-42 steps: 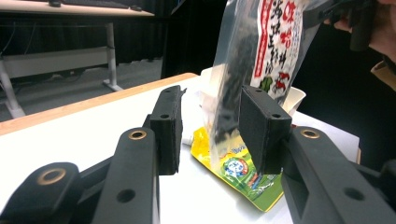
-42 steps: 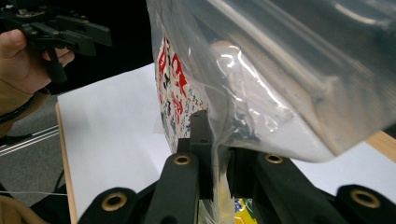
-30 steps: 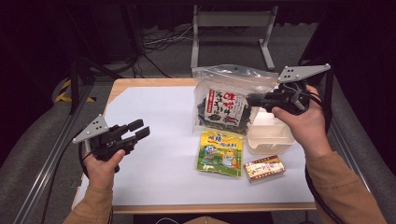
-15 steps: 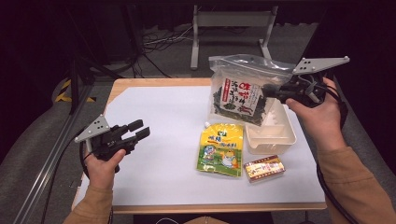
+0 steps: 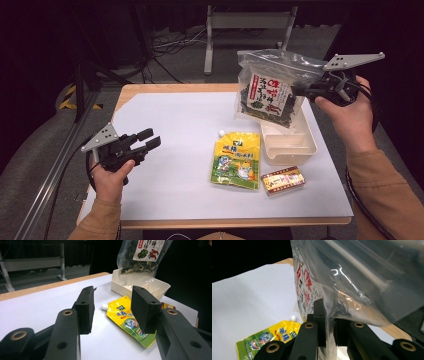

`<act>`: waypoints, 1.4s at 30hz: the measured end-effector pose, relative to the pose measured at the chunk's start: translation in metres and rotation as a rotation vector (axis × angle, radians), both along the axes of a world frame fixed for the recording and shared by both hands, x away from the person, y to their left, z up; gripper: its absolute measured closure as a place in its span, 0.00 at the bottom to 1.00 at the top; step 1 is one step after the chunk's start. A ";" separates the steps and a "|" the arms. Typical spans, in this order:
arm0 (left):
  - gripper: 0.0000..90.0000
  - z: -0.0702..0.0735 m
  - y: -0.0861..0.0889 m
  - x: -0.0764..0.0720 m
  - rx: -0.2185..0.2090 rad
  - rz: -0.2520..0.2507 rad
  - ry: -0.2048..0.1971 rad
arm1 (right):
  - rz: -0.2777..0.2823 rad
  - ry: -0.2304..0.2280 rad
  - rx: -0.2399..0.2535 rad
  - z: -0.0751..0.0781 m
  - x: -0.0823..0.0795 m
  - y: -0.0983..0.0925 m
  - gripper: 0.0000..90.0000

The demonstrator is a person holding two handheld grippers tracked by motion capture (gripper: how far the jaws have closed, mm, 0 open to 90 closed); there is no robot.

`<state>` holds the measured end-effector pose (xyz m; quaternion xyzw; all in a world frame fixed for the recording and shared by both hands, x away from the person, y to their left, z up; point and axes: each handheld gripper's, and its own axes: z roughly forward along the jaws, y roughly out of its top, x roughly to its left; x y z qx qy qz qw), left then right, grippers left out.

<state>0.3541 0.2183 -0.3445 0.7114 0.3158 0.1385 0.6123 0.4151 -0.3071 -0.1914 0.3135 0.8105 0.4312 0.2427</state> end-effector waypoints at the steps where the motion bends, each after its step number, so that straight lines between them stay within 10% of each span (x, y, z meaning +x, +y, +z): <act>1: 0.60 0.000 0.000 0.000 0.000 -0.001 0.004 | -0.004 -0.004 0.002 0.001 0.002 -0.002 0.92; 42: 0.55 -0.007 -0.008 0.004 0.074 0.003 0.043 | -0.220 0.119 0.012 -0.028 0.057 -0.060 0.91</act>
